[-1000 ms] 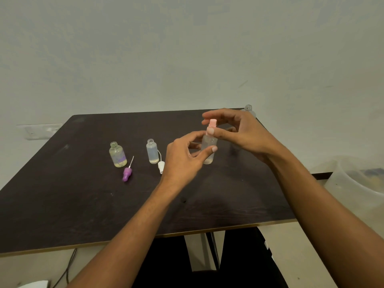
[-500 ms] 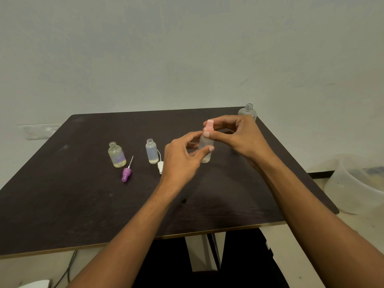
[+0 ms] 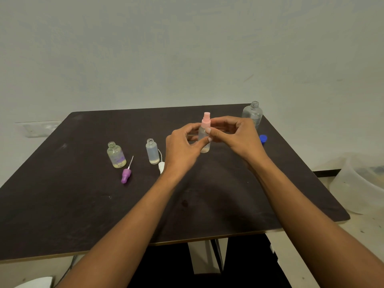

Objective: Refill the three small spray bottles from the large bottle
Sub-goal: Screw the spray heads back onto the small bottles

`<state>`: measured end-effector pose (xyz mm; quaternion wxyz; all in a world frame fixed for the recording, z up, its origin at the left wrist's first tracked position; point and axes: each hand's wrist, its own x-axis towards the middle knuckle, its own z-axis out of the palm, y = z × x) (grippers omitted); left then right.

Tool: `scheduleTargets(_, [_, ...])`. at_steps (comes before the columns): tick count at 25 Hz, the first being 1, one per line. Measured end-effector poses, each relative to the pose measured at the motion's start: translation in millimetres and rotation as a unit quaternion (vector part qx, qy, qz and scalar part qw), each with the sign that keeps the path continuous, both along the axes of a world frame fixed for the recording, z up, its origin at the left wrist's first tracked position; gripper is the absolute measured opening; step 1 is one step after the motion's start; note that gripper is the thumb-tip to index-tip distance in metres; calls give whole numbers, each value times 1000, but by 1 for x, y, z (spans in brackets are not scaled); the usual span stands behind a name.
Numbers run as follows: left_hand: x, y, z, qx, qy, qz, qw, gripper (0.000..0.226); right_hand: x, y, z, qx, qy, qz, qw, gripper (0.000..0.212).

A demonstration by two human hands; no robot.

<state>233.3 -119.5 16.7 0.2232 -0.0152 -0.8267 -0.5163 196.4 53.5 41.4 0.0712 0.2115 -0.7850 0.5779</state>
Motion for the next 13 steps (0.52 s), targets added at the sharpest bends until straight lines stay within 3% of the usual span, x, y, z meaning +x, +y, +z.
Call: scheduleTargets(13, [-147,4,-6,17,-69,70,995,29,-142,-44,-33,25,10,-124,992,24])
